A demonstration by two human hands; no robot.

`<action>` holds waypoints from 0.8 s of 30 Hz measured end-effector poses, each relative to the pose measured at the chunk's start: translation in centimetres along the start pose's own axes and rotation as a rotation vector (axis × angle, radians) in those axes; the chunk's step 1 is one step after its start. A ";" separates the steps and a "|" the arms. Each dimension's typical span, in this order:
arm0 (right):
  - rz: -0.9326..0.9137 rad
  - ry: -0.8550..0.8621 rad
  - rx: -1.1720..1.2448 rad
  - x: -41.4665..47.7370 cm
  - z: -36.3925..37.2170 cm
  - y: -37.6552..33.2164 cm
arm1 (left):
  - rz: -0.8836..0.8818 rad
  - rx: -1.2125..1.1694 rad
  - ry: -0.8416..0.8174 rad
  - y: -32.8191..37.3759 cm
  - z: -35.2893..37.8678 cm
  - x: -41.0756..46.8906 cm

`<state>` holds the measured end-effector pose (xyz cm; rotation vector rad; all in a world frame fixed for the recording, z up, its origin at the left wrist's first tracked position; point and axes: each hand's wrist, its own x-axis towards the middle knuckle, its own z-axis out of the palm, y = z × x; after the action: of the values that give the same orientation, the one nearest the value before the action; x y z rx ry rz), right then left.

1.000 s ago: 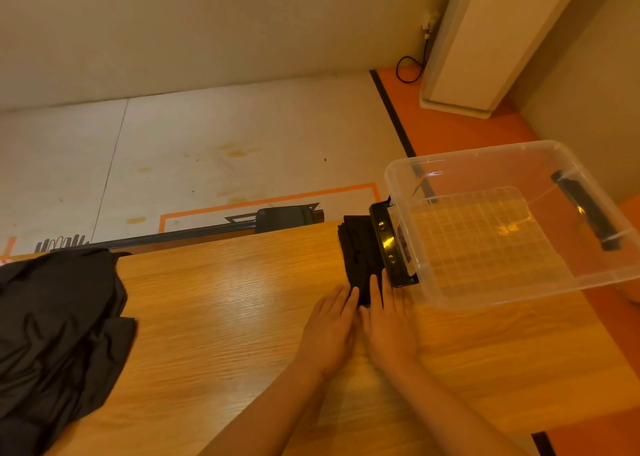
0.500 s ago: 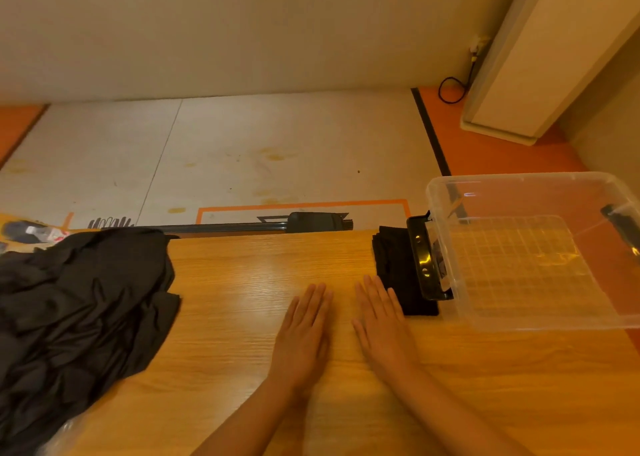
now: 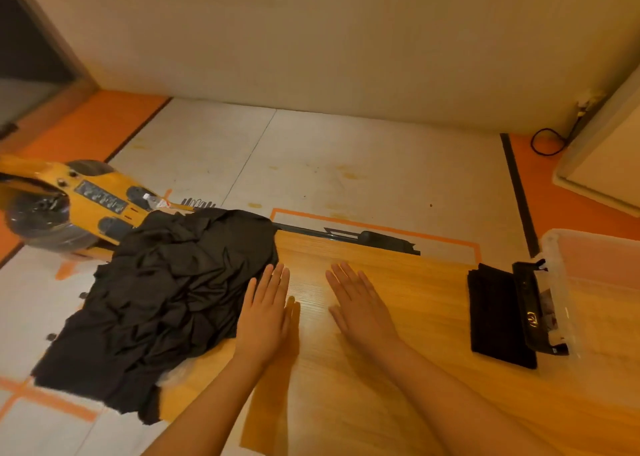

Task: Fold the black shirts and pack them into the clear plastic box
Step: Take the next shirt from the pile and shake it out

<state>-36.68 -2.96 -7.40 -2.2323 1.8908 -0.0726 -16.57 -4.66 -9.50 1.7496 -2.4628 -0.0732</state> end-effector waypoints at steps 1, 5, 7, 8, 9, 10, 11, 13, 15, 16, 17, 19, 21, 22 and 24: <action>-0.048 0.018 0.013 1.0 -0.2 -1.2 | -0.026 0.020 0.023 -1.4 -0.6 0.0; -0.141 0.042 0.038 4.5 -1.5 -6.4 | -0.108 0.076 0.100 -6.8 -3.2 -0.5; -0.198 0.048 0.029 6.0 -1.7 -9.0 | -0.142 0.092 0.128 -9.4 -4.2 -0.9; -0.226 0.046 0.013 6.7 -1.8 -10.2 | -0.158 0.098 0.133 -10.6 -4.7 -1.1; -0.254 0.040 0.002 7.4 -1.8 -11.4 | -0.171 0.103 0.135 -11.7 -5.1 -1.4; -0.278 0.028 -0.003 8.1 -1.8 -12.6 | -0.179 0.103 0.134 -12.8 -5.4 -1.6; -0.296 0.017 -0.004 8.7 -1.8 -13.8 | -0.186 0.101 0.135 -13.8 -5.6 -1.8; -0.319 0.002 -0.005 9.9 -1.5 -16.0 | -0.203 0.089 0.134 -15.5 -6.1 -2.1; -0.336 -0.010 -0.006 11.2 -1.3 -17.8 | -0.223 0.074 0.129 -17.1 -6.5 -2.1; -0.342 -0.021 -0.012 11.7 -1.1 -18.6 | -0.226 0.070 0.114 -17.7 -6.6 -2.1; -0.346 -0.037 -0.018 12.2 -0.9 -19.3 | -0.218 0.063 0.093 -18.4 -6.6 -2.1; -0.338 -0.066 -0.030 12.9 -0.6 -20.6 | -0.185 0.032 0.069 -19.4 -6.4 -2.0; -0.301 -0.081 -0.060 13.5 -0.4 -21.5 | -0.159 0.001 0.065 -20.0 -6.4 -1.8; -0.277 -0.081 -0.078 13.8 -0.4 -21.9 | -0.151 -0.013 0.065 -20.1 -6.4 -1.6; -0.229 -0.055 -0.065 14.3 -0.6 -22.4 | -0.137 -0.052 0.059 -20.3 -6.6 -1.0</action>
<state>-12.58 -13.61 -3.91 -2.4590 1.6247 0.0140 3.61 -10.28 -5.28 1.8680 -2.2778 -0.0955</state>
